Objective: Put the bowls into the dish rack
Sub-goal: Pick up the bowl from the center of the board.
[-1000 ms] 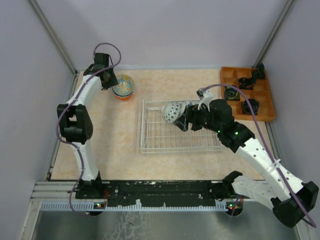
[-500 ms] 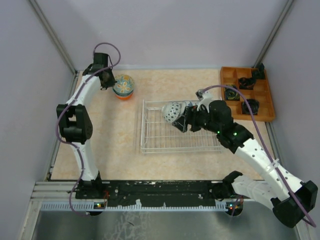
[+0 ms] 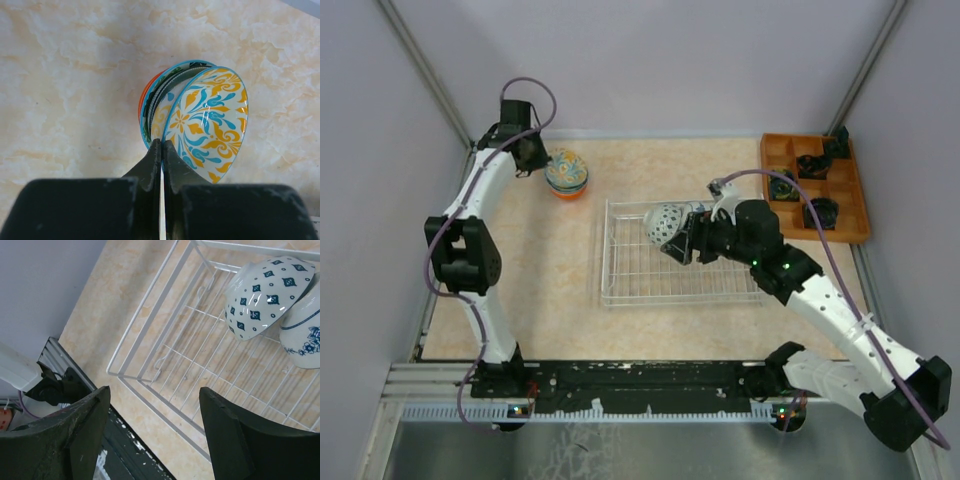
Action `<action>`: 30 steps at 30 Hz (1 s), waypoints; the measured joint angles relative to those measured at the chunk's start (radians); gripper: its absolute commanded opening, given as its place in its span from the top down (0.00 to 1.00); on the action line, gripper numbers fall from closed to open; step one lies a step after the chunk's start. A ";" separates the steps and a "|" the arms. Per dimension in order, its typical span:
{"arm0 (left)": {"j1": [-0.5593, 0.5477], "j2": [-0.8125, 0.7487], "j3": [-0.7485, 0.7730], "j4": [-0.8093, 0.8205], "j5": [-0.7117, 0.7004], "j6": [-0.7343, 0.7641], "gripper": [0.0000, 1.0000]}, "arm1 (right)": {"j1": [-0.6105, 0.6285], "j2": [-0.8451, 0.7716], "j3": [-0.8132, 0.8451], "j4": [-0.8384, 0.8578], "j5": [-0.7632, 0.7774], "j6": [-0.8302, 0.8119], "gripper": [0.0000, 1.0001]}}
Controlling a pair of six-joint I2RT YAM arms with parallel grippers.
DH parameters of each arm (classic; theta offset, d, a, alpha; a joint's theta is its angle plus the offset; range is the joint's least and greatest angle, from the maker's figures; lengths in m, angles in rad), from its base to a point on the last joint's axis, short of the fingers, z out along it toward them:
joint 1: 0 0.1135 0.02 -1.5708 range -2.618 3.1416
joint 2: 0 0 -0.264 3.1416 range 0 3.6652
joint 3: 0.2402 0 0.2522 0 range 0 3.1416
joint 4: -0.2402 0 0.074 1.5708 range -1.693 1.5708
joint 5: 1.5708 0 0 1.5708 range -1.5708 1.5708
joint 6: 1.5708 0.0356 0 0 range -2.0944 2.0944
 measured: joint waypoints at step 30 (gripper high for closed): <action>-0.137 -0.245 0.011 -0.222 0.216 0.025 1.00 | 0.350 0.650 0.667 -0.051 0.258 -0.402 0.36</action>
